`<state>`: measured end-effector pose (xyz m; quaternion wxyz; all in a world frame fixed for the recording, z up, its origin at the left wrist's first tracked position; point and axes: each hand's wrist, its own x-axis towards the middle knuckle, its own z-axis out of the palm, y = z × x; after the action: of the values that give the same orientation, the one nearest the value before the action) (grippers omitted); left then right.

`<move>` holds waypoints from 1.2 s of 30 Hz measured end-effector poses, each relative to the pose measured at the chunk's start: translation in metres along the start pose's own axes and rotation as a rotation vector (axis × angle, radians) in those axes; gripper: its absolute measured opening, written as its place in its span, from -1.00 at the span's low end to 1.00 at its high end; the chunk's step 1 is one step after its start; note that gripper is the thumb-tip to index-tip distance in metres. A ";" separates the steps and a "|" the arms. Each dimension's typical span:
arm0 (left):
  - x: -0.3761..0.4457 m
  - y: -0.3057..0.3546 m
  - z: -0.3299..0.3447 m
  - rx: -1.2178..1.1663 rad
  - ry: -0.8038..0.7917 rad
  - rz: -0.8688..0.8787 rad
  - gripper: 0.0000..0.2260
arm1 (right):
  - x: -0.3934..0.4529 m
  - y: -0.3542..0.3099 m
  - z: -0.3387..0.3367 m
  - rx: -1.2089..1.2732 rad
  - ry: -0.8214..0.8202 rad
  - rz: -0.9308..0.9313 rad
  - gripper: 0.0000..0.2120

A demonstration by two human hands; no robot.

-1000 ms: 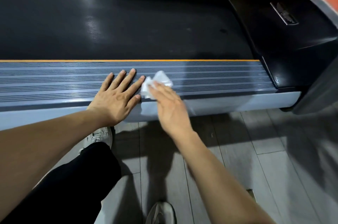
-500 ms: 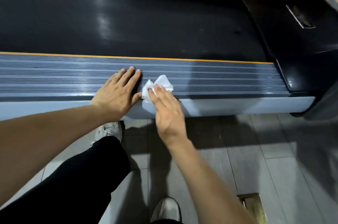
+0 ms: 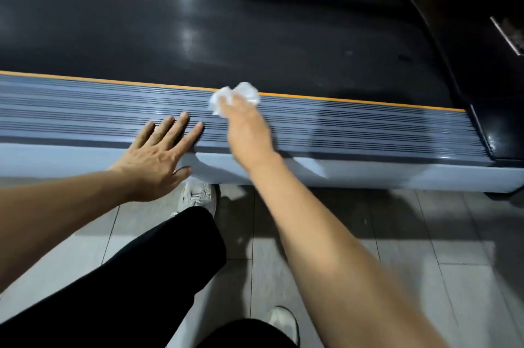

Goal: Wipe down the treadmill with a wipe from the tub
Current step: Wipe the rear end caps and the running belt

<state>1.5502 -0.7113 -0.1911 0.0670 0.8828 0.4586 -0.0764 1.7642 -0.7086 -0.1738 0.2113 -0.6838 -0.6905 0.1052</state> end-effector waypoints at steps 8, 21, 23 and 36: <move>-0.001 0.005 -0.010 0.021 -0.112 -0.029 -0.17 | -0.015 0.098 -0.056 -0.234 0.234 0.308 -0.50; 0.001 0.007 -0.015 0.021 -0.182 -0.044 -0.17 | -0.052 -0.013 0.020 -0.026 -0.011 -0.109 -0.41; 0.001 0.006 -0.016 -0.003 -0.190 -0.044 -0.18 | -0.057 0.013 0.008 -0.069 0.056 -0.121 -0.43; 0.002 0.008 -0.017 -0.010 -0.199 -0.062 -0.19 | -0.074 -0.026 0.039 0.117 0.257 -0.178 -0.66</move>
<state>1.5586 -0.7114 -0.1748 0.1141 0.8561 0.4769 -0.1633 1.7223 -0.7768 -0.2083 0.3459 -0.6143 -0.7083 0.0376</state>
